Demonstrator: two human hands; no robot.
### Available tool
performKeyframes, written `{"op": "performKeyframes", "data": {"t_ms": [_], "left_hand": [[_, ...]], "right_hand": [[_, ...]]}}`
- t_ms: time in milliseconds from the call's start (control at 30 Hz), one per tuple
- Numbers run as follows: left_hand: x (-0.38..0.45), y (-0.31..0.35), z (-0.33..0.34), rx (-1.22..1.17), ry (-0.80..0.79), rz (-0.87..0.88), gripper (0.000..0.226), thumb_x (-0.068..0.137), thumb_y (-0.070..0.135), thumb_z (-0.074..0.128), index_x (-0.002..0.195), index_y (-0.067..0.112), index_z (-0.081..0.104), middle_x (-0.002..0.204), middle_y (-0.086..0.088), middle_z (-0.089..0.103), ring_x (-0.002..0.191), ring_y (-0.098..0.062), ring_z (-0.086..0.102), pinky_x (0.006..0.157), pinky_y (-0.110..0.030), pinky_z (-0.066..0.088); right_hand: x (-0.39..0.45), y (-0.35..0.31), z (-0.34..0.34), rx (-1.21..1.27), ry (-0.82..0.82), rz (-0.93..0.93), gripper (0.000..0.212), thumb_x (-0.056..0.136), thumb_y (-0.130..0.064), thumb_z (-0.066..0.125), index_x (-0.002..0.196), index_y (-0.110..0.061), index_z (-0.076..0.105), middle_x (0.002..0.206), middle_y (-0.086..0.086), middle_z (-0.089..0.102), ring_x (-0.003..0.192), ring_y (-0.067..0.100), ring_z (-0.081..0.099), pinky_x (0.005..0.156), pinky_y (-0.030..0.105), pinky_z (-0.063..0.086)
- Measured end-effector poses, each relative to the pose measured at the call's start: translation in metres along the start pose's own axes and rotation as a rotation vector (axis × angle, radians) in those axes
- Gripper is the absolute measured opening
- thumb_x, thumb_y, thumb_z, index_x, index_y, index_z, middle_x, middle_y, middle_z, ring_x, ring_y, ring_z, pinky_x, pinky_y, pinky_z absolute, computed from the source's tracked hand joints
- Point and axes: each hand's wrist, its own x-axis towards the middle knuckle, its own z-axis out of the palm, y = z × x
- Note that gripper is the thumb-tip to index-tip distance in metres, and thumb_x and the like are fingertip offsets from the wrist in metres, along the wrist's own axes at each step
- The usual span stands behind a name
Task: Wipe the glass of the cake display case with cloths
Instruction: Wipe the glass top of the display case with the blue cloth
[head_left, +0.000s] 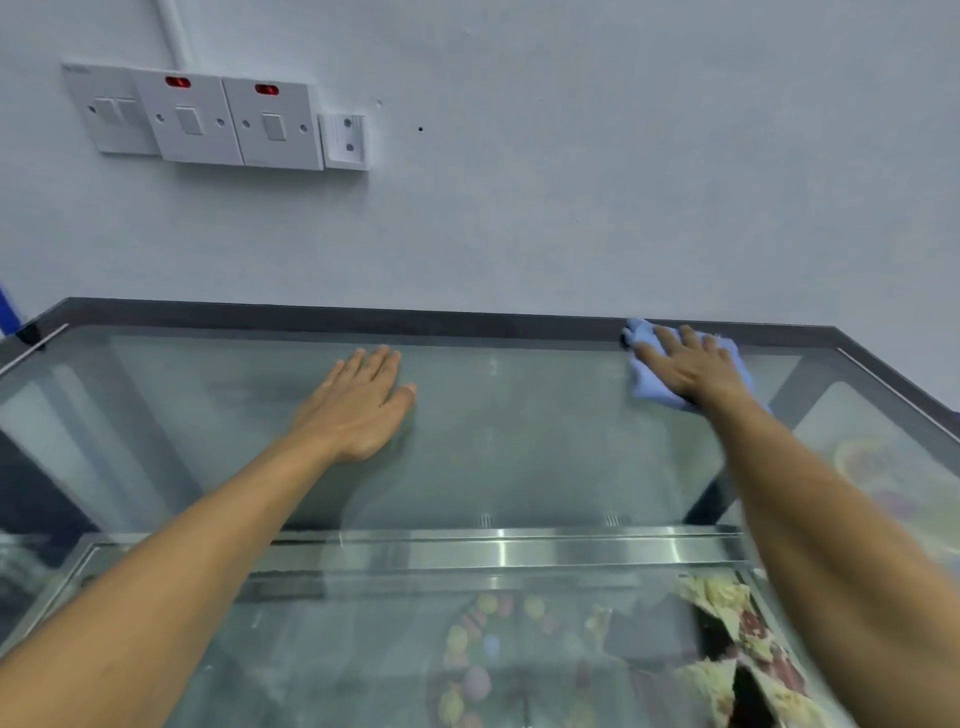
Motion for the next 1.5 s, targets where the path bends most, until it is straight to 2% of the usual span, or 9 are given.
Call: {"op": "performKeyframes", "data": {"t_ms": [167,333,500,600,767,900,1033,1233,1500], "left_hand": [[0.003,-0.002,0.000,-0.041,0.012,-0.007,0.061,0.111,0.046,0.011,0.167,0.024,0.003,0.173,0.008,-0.005,0.160,-0.014,-0.007,0.130,-0.034,-0.005],[-0.001,0.000,-0.005,-0.078,0.008,0.005,0.061,0.111,0.046,0.010,0.167,0.023,0.004,0.173,0.008,-0.005,0.160,-0.013,-0.007,0.130,-0.034,-0.005],[0.000,-0.002,-0.001,0.003,-0.001,0.013,0.065,0.110,0.048,0.016,0.167,0.021,-0.001,0.173,0.005,-0.009,0.160,-0.017,-0.009,0.129,-0.036,-0.006],[0.001,-0.001,0.000,0.001,0.001,0.007,0.064,0.110,0.047,0.014,0.167,0.022,0.000,0.173,0.006,-0.008,0.160,-0.016,-0.009,0.130,-0.036,-0.005],[0.004,-0.004,-0.001,-0.089,0.014,0.004,0.057,0.112,0.039,0.012,0.167,0.023,0.006,0.173,0.008,-0.002,0.160,-0.015,-0.005,0.130,-0.034,-0.004],[0.003,-0.007,-0.003,-0.069,-0.008,0.041,0.057,0.112,0.035,0.015,0.167,0.021,0.006,0.174,0.005,-0.002,0.161,-0.018,-0.004,0.130,-0.035,-0.003],[0.000,-0.023,-0.009,0.012,-0.050,0.093,0.064,0.109,0.055,0.018,0.166,0.032,0.003,0.173,0.006,-0.006,0.160,-0.020,-0.007,0.130,-0.040,-0.004],[0.002,-0.048,-0.013,0.016,-0.021,0.033,0.060,0.107,0.060,0.014,0.164,0.044,0.004,0.173,0.007,-0.006,0.160,-0.022,-0.008,0.130,-0.043,-0.006],[0.008,-0.051,-0.012,-0.059,0.004,0.015,0.058,0.112,0.044,0.013,0.166,0.026,0.008,0.174,0.006,-0.002,0.160,-0.018,-0.004,0.130,-0.039,-0.004]], "right_hand": [[-0.028,-0.188,0.026,0.034,-0.075,-0.375,0.075,0.100,-0.072,0.024,0.164,-0.033,0.017,0.172,0.008,0.012,0.157,0.036,0.012,0.126,0.050,0.010],[-0.140,-0.111,0.016,0.051,-0.026,-0.716,0.071,0.099,-0.072,0.027,0.162,-0.039,0.023,0.169,-0.011,0.017,0.156,0.018,0.011,0.124,0.031,0.003],[-0.070,0.027,-0.004,-0.020,-0.057,-0.347,0.111,0.071,-0.100,-0.002,0.161,-0.040,0.021,0.170,0.002,0.022,0.157,0.022,0.017,0.129,0.043,0.009],[-0.018,-0.010,0.000,-0.024,0.010,-0.088,0.087,0.091,-0.083,0.013,0.163,-0.034,0.021,0.168,0.012,0.022,0.153,0.038,0.022,0.123,0.054,0.018],[-0.093,-0.188,0.030,0.010,-0.088,-0.498,0.093,0.085,-0.084,0.006,0.164,-0.034,0.014,0.172,0.006,0.013,0.158,0.031,0.009,0.127,0.050,0.006],[-0.241,-0.117,0.019,0.090,-0.081,-0.791,0.074,0.093,-0.081,0.019,0.160,-0.052,0.010,0.171,-0.019,-0.002,0.158,0.008,-0.009,0.128,0.034,-0.006],[-0.226,-0.020,-0.001,0.050,-0.097,-0.618,0.073,0.084,-0.093,0.011,0.151,-0.065,0.010,0.166,-0.028,-0.004,0.155,-0.004,-0.007,0.127,0.024,-0.005],[-0.045,-0.075,0.011,-0.008,-0.009,-0.095,0.084,0.091,-0.080,0.018,0.163,-0.036,0.019,0.172,0.007,0.012,0.156,0.037,0.013,0.125,0.054,0.013],[-0.140,-0.217,0.026,0.012,-0.095,-0.646,0.067,0.103,-0.067,0.027,0.163,-0.039,0.016,0.173,-0.003,0.009,0.158,0.025,0.005,0.127,0.042,0.003]]}}
